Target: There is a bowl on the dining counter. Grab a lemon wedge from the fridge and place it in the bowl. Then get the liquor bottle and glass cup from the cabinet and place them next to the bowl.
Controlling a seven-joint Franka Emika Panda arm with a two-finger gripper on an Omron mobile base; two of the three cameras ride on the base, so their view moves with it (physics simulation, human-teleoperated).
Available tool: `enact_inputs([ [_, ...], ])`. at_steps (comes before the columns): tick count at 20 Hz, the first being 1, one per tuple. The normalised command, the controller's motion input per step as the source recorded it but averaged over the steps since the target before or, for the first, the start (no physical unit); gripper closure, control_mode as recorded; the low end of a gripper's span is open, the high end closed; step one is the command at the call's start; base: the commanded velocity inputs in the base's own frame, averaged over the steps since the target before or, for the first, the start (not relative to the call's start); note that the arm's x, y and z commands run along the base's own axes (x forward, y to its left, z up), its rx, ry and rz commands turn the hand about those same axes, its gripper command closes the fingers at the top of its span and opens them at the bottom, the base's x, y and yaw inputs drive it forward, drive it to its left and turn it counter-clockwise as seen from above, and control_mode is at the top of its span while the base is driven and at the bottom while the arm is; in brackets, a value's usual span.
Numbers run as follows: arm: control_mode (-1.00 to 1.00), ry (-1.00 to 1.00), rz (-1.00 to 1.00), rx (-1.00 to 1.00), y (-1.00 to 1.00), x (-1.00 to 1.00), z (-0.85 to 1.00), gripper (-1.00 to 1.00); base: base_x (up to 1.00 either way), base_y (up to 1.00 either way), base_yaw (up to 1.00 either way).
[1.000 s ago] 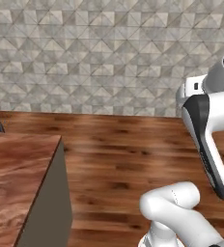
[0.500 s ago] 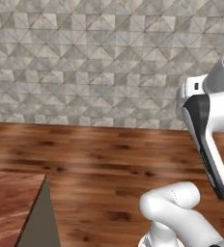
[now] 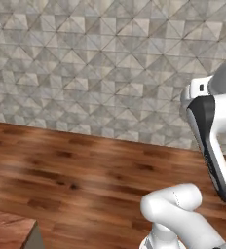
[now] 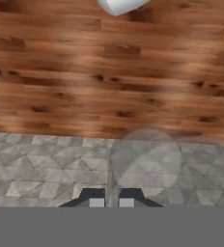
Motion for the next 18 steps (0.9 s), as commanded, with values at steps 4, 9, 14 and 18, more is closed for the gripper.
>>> enact_inputs([
  [4,1.0,0.0,0.0,0.0,0.0,0.0,0.0,1.0,1.0,0.02,0.47],
  [9,1.0,0.0,0.0,0.0,0.0,0.0,0.0,1.0,1.0,0.02,0.53],
  [14,1.0,0.0,0.0,0.0,0.0,0.0,0.0,1.0,1.0,0.0,0.55],
  [18,1.0,0.0,0.0,0.0,0.0,0.0,0.0,1.0,1.0,0.0,0.56],
])
